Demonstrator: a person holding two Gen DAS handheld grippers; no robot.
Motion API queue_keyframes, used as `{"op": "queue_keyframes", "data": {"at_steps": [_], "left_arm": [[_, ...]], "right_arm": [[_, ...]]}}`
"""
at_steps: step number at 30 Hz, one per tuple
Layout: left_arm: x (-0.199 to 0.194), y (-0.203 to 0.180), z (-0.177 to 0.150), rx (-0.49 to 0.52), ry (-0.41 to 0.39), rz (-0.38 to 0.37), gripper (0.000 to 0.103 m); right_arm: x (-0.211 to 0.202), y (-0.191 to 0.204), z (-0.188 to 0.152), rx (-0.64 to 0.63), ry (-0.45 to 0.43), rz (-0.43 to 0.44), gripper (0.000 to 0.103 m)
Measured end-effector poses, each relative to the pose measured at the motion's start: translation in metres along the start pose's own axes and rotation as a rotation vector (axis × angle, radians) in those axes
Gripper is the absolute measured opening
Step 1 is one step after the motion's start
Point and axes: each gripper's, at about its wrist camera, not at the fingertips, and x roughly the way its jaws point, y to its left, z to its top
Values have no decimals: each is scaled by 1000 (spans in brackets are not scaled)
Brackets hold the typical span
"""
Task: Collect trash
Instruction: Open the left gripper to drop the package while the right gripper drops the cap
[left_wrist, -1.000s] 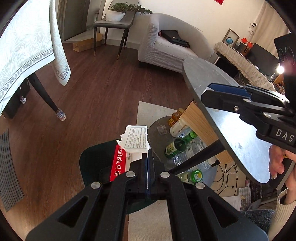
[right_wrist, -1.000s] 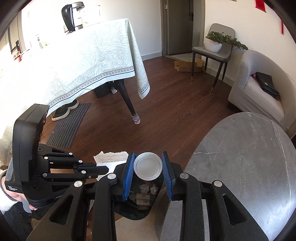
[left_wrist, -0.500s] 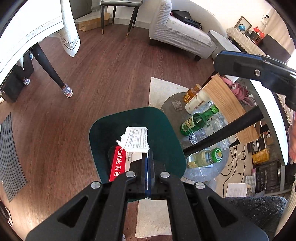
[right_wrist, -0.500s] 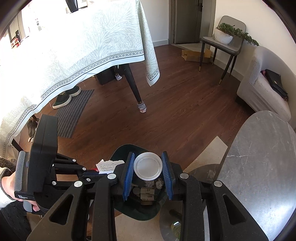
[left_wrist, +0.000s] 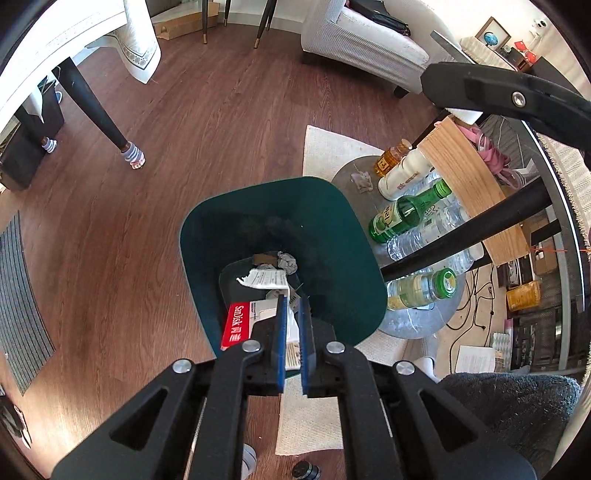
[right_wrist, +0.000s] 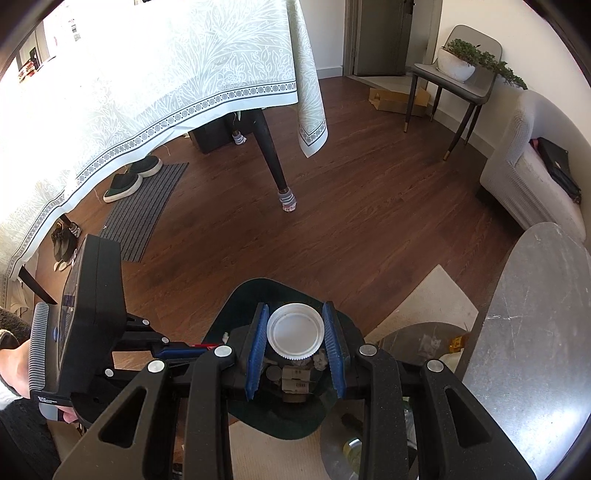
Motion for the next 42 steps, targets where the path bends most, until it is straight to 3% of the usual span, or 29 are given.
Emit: {"op": "queue_keyframes", "data": {"at_steps": [7, 12, 25, 30, 33, 42], "left_arm": [[-11, 5, -2, 10, -38, 7, 9], [-32, 9, 0, 10, -118, 12, 9], [-101, 15, 9, -5, -342, 37, 22], [-125, 11, 17, -15, -411, 15, 31], [-135, 9, 21, -22, -435, 7, 35], [-159, 2, 33, -31, -493, -19, 36]], "right_arm": [[19, 9, -3, -14, 47, -16, 30], [33, 14, -5, -20, 78, -21, 30], [59, 18, -15, -21, 150, -14, 30], [62, 18, -18, -20, 162, -8, 42], [63, 21, -22, -23, 163, -7, 42], [68, 26, -40, -27, 187, 9, 42]]}}
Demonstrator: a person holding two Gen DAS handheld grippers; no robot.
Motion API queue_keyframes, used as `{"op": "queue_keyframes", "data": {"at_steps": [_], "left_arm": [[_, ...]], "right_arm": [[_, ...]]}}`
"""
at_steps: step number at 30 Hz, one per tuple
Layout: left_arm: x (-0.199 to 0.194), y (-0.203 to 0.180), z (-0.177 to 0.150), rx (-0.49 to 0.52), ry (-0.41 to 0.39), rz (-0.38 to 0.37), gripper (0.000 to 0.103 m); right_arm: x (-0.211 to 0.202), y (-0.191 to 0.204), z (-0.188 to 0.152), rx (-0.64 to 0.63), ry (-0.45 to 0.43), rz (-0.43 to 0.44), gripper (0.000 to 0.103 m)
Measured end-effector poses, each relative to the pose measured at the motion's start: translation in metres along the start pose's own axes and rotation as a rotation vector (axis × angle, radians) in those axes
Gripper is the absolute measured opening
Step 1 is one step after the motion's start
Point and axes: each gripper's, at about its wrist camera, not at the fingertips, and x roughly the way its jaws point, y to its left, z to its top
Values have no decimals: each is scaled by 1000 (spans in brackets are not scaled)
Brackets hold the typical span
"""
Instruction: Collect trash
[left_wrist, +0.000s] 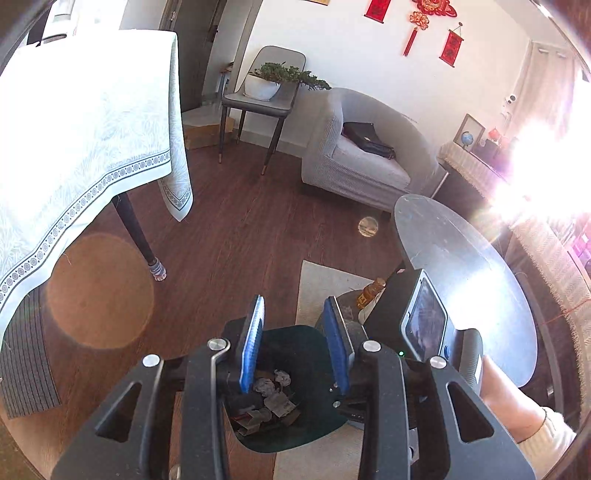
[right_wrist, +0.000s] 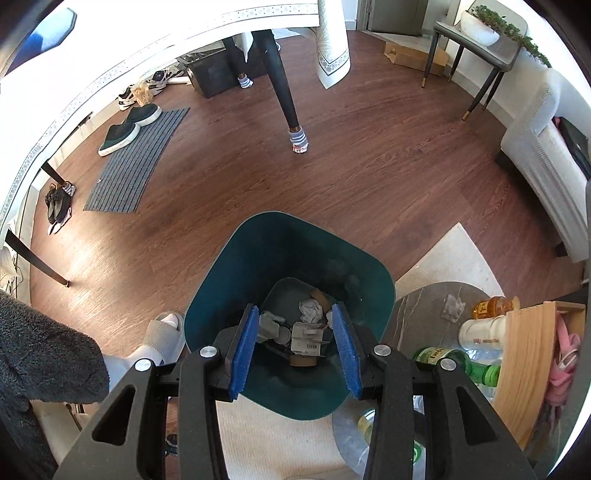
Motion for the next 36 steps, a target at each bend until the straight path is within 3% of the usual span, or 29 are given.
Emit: {"op": "queue_keyframes", "data": {"at_steps": [9, 20, 28, 33, 36], "left_arm": [[-10, -22, 10, 37, -57, 2, 42], [-7, -40, 10, 56, -79, -13, 47], [-2, -62, 9, 98, -90, -13, 63], [0, -73, 7, 113, -118, 12, 84], [0, -79, 5, 127, -129, 37, 87]], "right_arm": [[-21, 2, -12, -5, -52, 10, 42], [-84, -17, -25, 37, -237, -15, 47], [-130, -42, -43, 108, -337, -92, 62], [-151, -65, -62, 157, -385, -157, 68], [-165, -76, -75, 186, -414, -189, 75]]}}
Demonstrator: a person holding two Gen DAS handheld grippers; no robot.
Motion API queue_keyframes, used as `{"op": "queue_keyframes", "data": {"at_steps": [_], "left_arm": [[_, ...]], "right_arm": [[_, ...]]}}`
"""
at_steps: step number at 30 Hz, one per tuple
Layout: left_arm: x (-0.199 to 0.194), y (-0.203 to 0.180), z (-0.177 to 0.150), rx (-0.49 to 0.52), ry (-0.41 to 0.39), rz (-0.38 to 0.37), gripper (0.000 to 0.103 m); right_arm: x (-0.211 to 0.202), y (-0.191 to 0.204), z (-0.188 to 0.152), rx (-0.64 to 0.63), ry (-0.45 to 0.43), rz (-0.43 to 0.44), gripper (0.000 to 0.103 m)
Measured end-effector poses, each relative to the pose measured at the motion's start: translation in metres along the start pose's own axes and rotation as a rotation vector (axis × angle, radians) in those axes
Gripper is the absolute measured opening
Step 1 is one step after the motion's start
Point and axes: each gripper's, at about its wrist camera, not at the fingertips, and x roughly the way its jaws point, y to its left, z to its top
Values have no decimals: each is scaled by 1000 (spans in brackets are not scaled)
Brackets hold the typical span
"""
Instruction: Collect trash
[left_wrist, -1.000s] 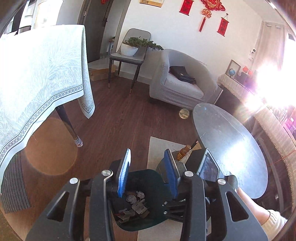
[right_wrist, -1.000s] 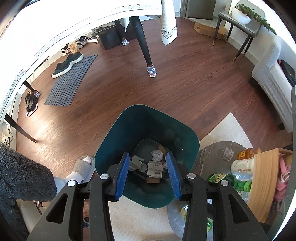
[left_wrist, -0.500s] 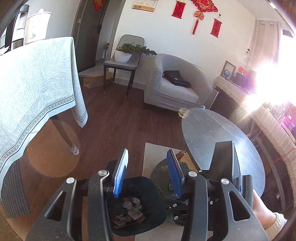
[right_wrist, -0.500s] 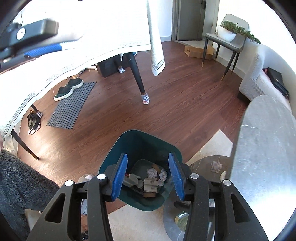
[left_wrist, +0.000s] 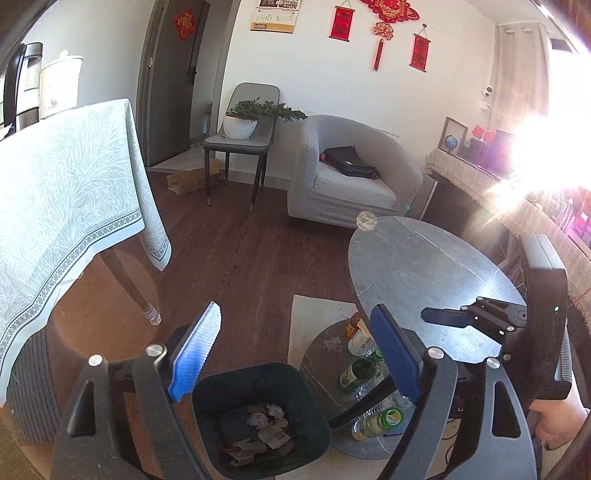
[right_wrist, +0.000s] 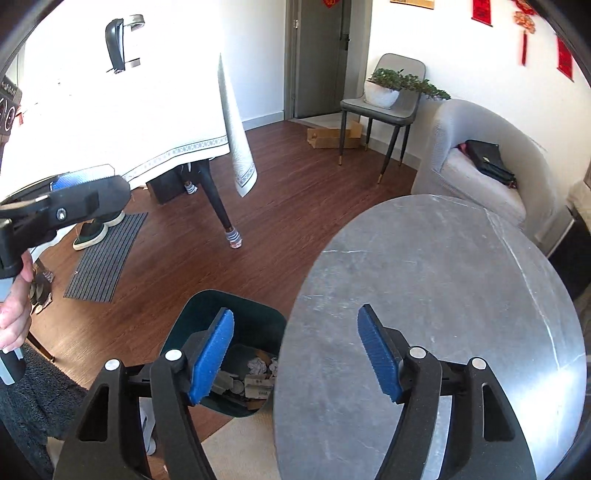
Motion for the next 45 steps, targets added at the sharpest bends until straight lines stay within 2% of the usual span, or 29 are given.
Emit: {"op": "queue_keyframes", "data": {"at_steps": [5, 11, 15, 23, 32, 45], "left_arm": [[2, -8, -5, 27, -3, 42, 91], [8, -23, -11, 74, 17, 57, 93], [6, -33, -15, 85, 7, 53, 96], [3, -50, -20, 103, -3, 59, 99], [6, -60, -35, 109, 18, 67, 99], [3, -64, -50, 116, 29, 71, 99]], "right_arm": [[-20, -23, -9, 34, -38, -66, 83], [-45, -47, -26, 93, -77, -149, 91], [-58, -60, -43, 157, -86, -167, 92], [-79, -67, -70, 190, -94, -206, 98], [-101, -74, -83, 218, -113, -206, 99], [-111, -67, -89, 213, -126, -187, 99]]}}
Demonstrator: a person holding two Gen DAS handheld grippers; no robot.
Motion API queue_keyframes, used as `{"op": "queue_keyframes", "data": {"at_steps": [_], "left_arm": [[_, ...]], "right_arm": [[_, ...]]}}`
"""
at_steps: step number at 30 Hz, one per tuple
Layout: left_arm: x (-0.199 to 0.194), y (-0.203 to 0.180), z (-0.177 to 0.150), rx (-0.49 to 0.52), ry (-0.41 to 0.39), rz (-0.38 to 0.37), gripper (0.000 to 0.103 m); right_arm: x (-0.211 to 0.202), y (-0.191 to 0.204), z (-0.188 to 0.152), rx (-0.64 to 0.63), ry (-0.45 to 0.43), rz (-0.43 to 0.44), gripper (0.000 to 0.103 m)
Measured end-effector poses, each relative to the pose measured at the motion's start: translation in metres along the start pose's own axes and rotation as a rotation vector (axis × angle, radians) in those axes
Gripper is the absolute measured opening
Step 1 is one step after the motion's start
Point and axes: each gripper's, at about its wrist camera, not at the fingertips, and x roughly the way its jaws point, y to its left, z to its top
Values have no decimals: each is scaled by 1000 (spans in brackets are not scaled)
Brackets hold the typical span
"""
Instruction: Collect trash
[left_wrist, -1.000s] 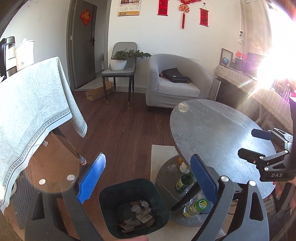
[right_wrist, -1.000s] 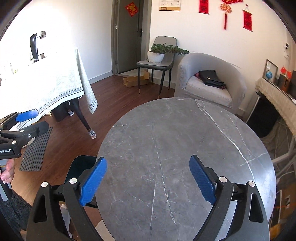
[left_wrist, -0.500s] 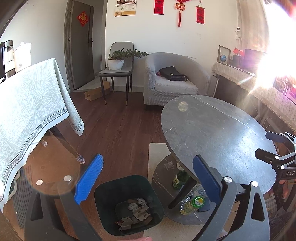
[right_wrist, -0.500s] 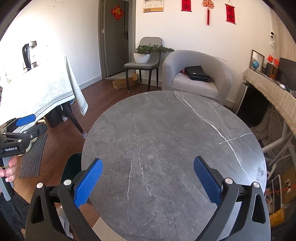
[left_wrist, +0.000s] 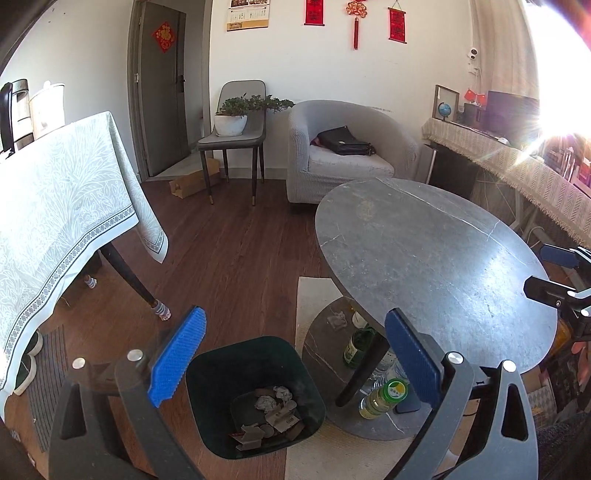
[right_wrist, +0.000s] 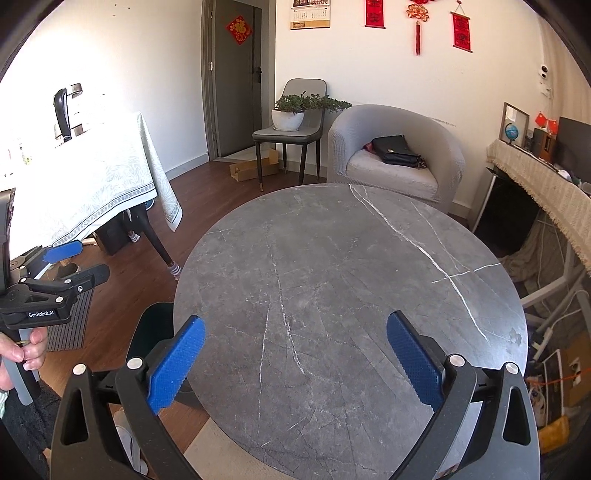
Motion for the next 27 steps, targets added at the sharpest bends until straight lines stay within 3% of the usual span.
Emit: {"op": "queue_keyframes", "data": {"at_steps": [27], "left_arm": [[0, -1, -6, -8, -2, 11, 100]], "right_arm": [[4, 5, 1, -26, 3, 19, 99]]}}
